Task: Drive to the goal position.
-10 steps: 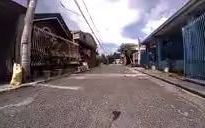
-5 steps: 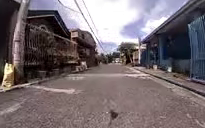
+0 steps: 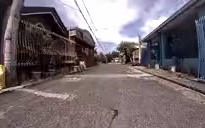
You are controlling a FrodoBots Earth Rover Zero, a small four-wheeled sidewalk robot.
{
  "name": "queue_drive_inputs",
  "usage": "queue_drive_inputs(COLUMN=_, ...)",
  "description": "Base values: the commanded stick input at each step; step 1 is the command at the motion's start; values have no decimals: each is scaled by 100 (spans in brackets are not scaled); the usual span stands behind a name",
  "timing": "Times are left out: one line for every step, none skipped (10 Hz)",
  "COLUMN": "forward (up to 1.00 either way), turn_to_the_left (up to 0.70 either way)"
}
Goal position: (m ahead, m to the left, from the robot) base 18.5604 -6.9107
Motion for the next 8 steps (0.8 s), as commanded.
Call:
queue_drive_inputs(forward=70, turn_to_the_left=0)
queue_drive_inputs(forward=70, turn_to_the_left=-27)
queue_drive_inputs(forward=70, turn_to_the_left=-27)
queue_drive_inputs(forward=70, turn_to_the_left=-27)
queue_drive_inputs(forward=70, turn_to_the_left=-27)
queue_drive_inputs(forward=70, turn_to_the_left=-27)
queue_drive_inputs(forward=70, turn_to_the_left=-22)
queue_drive_inputs(forward=70, turn_to_the_left=-1)
